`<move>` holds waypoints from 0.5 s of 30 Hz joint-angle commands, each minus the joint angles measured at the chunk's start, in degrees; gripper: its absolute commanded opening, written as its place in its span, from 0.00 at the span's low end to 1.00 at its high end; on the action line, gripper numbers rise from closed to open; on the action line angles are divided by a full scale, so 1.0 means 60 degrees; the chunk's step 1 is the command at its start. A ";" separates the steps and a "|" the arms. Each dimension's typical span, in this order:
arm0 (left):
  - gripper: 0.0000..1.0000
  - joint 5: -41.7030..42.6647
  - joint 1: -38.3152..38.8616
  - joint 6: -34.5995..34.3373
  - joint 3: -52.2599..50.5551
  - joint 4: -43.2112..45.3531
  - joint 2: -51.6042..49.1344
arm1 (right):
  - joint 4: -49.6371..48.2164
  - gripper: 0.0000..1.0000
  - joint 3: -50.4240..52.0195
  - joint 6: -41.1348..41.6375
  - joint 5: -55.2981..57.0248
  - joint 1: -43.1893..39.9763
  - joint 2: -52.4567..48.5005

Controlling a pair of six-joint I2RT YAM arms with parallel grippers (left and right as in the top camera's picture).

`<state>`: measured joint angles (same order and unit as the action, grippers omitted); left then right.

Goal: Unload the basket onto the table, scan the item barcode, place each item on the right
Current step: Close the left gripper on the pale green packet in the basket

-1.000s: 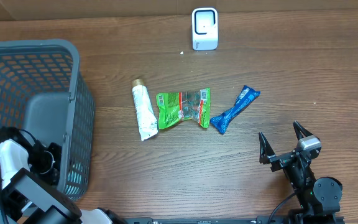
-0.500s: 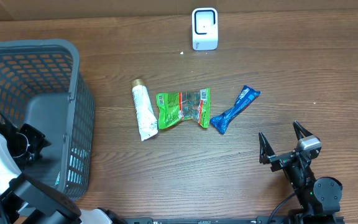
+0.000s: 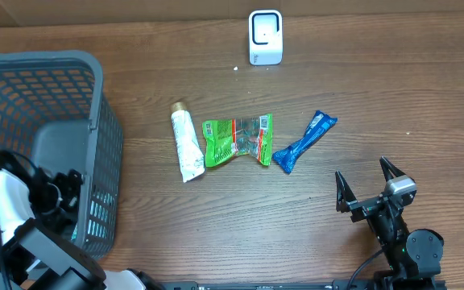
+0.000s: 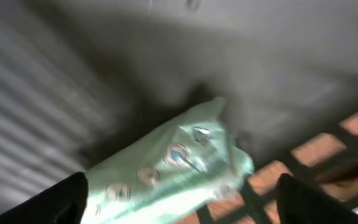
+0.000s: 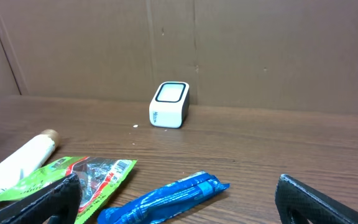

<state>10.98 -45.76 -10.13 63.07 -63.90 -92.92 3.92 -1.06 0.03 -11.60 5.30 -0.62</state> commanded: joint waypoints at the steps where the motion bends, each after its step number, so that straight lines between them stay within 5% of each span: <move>1: 0.84 0.0186 0.0025 0.0149 -0.1089 0.0576 -0.0015 | -0.0058 1.00 0.0102 0.0025 0.0029 0.0044 0.0076; 10: 0.69 0.0149 0.0022 0.0149 -0.1902 0.1494 -0.0015 | -0.0058 1.00 0.0102 0.0025 0.0029 0.0044 0.0076; 15: 0.20 0.0142 0.0022 0.0149 -0.1902 0.1814 -0.0015 | -0.0058 1.00 0.0102 0.0025 0.0029 0.0044 0.0076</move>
<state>11.18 -45.78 -9.61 53.56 -54.57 -92.14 3.92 -1.06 0.01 -11.60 5.30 -0.62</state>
